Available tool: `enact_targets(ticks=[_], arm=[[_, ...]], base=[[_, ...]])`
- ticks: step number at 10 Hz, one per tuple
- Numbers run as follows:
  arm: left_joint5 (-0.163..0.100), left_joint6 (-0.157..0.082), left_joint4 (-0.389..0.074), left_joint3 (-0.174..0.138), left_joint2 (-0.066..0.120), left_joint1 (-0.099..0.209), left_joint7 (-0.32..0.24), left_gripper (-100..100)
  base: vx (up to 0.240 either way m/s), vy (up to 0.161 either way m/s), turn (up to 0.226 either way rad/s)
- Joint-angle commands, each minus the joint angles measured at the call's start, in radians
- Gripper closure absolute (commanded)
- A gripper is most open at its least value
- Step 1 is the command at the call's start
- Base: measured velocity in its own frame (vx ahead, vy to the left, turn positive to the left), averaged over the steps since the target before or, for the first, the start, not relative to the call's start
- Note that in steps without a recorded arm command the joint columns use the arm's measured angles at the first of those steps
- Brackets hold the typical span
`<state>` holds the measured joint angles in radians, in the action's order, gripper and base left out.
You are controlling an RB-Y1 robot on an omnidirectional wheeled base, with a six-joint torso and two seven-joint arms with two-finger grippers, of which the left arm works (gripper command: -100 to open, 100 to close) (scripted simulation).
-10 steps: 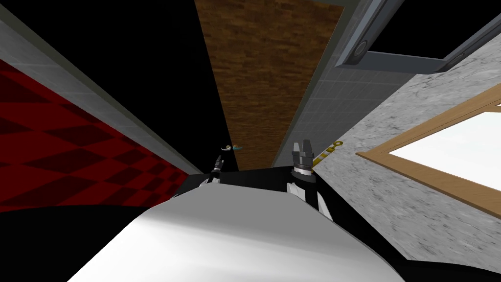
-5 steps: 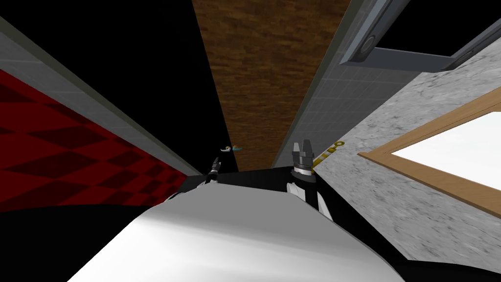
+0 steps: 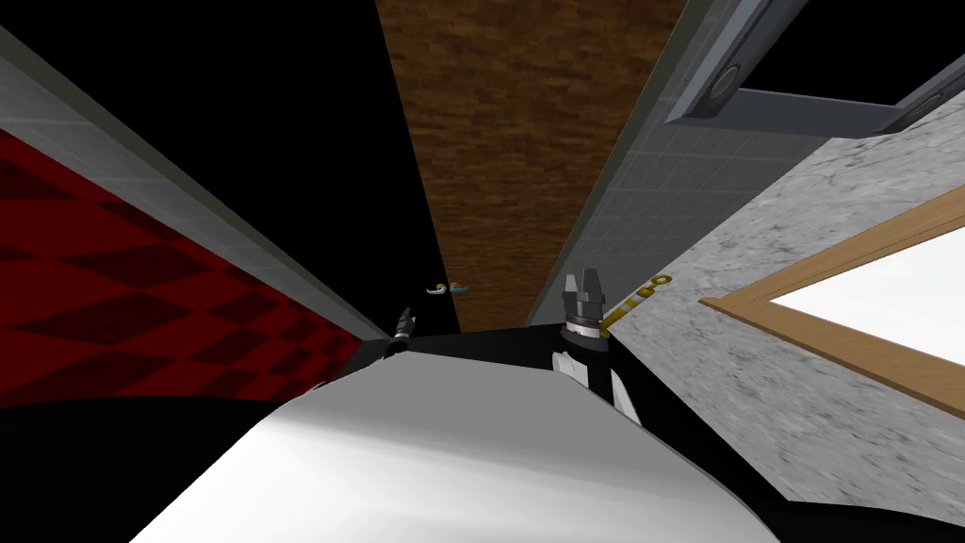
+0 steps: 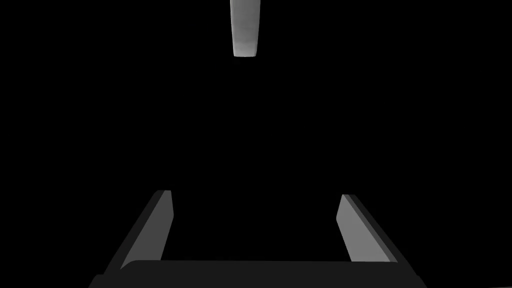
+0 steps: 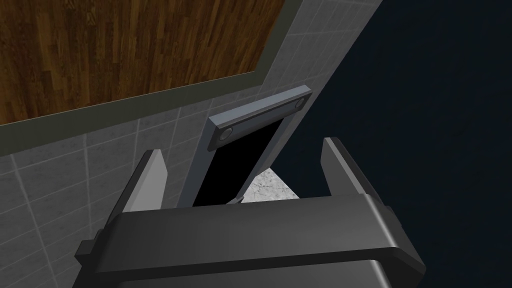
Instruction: Pull the door open
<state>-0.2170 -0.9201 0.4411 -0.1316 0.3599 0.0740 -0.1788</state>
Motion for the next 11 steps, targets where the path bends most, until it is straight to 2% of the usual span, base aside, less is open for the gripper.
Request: enact_targets(ticks=[1,4,5,7,8,9,10,11], arm=[[-0.006,-0.004,-0.017,-0.01,0.012,-0.006,-0.005,-100],[-0.005,-0.01,-0.016,-0.007,0.006,-0.001,-0.007,-100],[-0.001,-0.013,-0.011,0.0,-0.004,0.008,-0.007,-100],[-0.001,-0.013,0.0,0.0,-0.004,0.008,-0.007,-100],[-0.001,-0.013,-0.011,0.0,-0.004,0.008,-0.007,-100],[0.01,-0.017,0.001,0.018,-0.029,0.033,-0.008,-100],[0.01,-0.017,0.019,0.018,-0.029,0.033,-0.008,-100],[0.01,-0.017,0.013,0.018,-0.029,0.033,-0.008,-100]], base=[[0.12,0.067,-0.027],[0.149,0.079,-0.055],[0.18,0.037,-0.114],[0.088,0.015,-0.014],[0.008,0.0,0.005],[0.13,-0.059,-0.238],[0.173,-0.044,-0.117],[0.09,-0.007,0.022]])
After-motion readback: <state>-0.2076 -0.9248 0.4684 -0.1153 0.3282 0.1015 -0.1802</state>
